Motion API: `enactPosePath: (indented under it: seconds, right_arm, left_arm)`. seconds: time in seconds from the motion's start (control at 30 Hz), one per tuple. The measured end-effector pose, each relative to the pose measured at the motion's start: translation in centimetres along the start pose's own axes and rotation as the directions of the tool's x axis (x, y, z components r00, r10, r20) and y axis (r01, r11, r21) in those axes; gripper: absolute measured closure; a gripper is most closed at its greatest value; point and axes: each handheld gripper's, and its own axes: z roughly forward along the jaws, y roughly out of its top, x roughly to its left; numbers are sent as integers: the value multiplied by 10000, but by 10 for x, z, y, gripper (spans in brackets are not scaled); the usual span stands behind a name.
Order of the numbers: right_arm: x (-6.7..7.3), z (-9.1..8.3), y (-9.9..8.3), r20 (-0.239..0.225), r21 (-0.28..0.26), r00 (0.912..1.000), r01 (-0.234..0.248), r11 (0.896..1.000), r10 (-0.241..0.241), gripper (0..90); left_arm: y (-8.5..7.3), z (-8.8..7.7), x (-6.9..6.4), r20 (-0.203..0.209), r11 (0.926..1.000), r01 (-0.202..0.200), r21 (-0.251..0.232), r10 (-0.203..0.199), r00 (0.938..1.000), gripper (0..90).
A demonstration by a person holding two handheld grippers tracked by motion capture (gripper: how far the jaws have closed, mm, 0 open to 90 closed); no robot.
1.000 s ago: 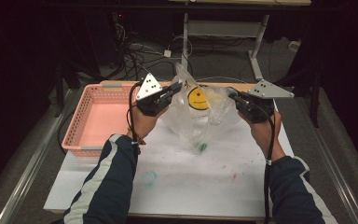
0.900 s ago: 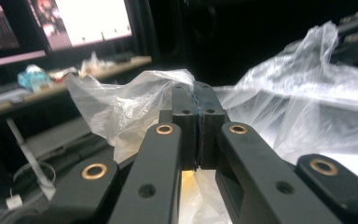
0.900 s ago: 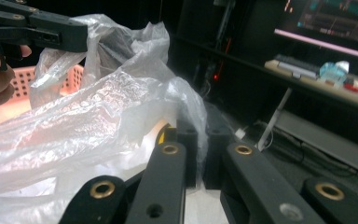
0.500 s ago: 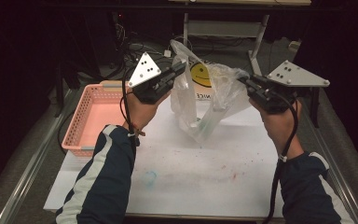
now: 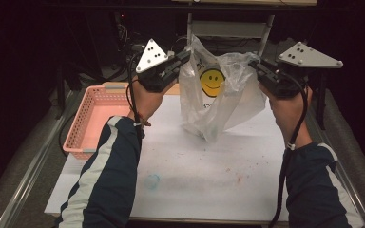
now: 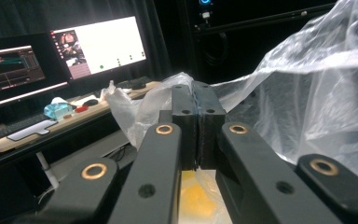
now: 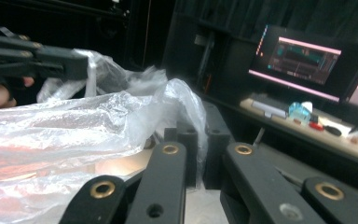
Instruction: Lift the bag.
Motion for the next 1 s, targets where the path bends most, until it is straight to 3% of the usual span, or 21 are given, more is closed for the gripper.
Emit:
enactPosePath:
  seconds: [0.13, 0.33, 0.57, 0.67, 0.83, 0.93, 1.0]
  right_arm:
    - [-9, 9, -11, 245, 172, 9993, -302, 9994, 298, 896]
    - [-20, 27, -33, 720, 696, 9967, -429, 9967, 378, 896]
    - [-35, 44, -52, 1157, 1150, 9921, -621, 9914, 487, 896]
    - [-41, 49, -54, 1370, 1320, 9896, -624, 9893, 441, 895]
    - [-46, 50, -43, 1454, 1212, 9884, -617, 9907, 438, 896]
    - [-45, 52, -36, 1438, 1138, 9886, -605, 9917, 438, 896]
    - [-43, 53, -32, 1429, 1074, 9887, -613, 9923, 456, 896]
  left_arm:
    - [-7, 10, 3, -46, 9996, 147, 231, -146, 9999, 867]
    - [-24, 28, 7, -153, 9974, 443, 560, -435, 9989, 866]
    - [-36, 47, 15, -742, 9930, 266, 1149, -182, 9971, 867]
    - [-33, 49, 24, -1213, 9903, 135, 1381, 34, 9926, 868]
    - [-16, 37, 42, -1805, 9945, 240, 1023, -52, 9836, 869]
    - [-7, 29, 50, -2021, 9969, 493, 609, -360, 9787, 869]
    - [-2, 26, 52, -2170, 9979, 335, 562, -205, 9760, 869]
